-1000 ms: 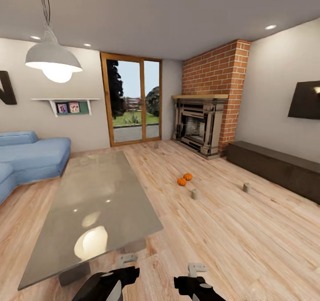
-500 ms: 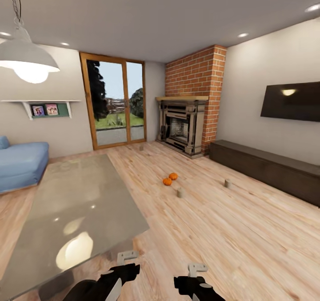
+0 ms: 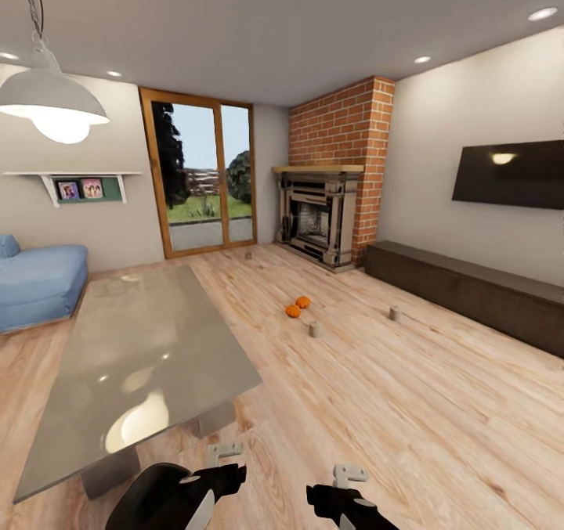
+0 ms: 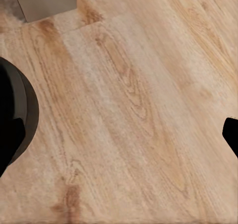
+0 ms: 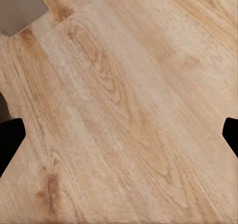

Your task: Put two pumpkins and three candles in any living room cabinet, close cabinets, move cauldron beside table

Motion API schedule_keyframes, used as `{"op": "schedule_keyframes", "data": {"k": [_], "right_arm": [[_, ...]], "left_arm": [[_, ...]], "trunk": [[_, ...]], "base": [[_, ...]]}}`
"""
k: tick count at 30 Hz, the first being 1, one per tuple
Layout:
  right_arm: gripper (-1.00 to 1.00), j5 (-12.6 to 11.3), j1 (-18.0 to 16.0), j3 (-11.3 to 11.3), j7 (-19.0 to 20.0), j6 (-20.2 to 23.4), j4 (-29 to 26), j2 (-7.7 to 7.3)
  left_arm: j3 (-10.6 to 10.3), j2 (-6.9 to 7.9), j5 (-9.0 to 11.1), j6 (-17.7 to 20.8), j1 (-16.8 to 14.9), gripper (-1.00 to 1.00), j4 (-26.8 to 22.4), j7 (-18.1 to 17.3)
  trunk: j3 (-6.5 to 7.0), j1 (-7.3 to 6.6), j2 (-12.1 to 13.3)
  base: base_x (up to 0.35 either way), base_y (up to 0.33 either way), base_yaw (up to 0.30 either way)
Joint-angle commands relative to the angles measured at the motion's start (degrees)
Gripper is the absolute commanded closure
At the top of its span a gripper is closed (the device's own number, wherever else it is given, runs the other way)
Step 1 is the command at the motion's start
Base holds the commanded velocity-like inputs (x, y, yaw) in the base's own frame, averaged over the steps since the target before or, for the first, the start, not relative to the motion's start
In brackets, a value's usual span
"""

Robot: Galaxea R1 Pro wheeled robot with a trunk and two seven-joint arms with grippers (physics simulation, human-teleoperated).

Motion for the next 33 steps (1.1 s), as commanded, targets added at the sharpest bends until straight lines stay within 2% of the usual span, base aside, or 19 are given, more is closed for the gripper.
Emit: {"op": "schedule_keyframes", "data": {"k": [1,15,33], "right_arm": [[-1.00,-0.56,-0.02,0.41,-0.33,0.20,-0.09,-0.01],[-1.00,-0.68,0.00,0.39,-0.36,0.12,-0.09,0.01],[-1.00,-0.69,0.01,0.39,-0.36,0.03,-0.09,-0.01]], "left_arm": [[-0.44,0.04,0.60,0.25,-0.01,-1.00,-0.12,0.52],[-0.44,0.06,0.60,0.21,-0.01,-1.00,-0.06,0.58],[-0.53,0.03,0.52,0.18,-0.01,-1.00,0.04,0.19]], "trunk": [[-0.16,-0.02,-0.03],[-1.34,-0.02,-0.03],[-2.14,-0.02,-0.03]], "base": [[-0.150,0.000,-0.014],[-0.026,0.000,-0.118],[0.000,0.000,-0.222]]}}
